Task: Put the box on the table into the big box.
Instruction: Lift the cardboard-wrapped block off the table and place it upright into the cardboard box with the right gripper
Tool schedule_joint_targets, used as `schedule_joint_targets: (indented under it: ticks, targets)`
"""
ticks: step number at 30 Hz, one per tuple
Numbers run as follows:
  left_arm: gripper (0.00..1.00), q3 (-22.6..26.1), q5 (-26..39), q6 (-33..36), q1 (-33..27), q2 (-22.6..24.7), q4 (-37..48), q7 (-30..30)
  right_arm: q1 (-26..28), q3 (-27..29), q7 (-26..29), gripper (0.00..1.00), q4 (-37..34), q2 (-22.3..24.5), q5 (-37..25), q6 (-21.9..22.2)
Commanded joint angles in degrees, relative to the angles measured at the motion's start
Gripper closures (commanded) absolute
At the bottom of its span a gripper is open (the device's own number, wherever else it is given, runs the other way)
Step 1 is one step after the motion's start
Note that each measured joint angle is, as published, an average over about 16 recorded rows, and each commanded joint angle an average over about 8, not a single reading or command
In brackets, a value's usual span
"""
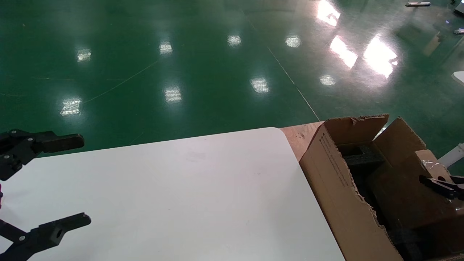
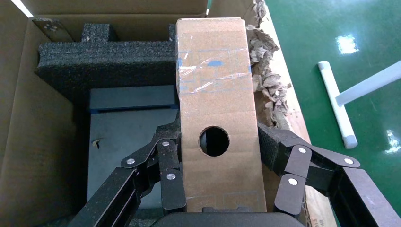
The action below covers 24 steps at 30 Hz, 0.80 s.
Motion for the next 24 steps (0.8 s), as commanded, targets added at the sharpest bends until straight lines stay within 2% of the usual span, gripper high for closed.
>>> schedule_joint_targets:
  ticks: [1, 17, 18, 24]
  targets:
    - [0.00, 0.00, 0.00, 0.00, 0.00, 0.00, 0.00, 0.00, 0.01, 0.01, 0.04, 1.00, -0.17, -0.08, -0.15, -0.35]
    - [0.00, 0.01, -0.01, 0.00, 0.00, 0.00, 0.00, 0.01, 3.68, 2.17, -0.81, 0.99, -7.69, -4.74, -5.30, -0.85]
    - [0.00, 0.01, -0.01, 0.00, 0.00, 0.00, 0.00, 0.01, 3.97, 2.24, -0.71, 0.93, -8.12, -5.03, -5.72, -1.25]
    - [0.00, 0.01, -0.01, -0.01, 0.00, -0.01, 0.00, 0.01, 5.28, 2.41, -0.04, 0.18, -9.67, -6.07, -7.68, -3.93]
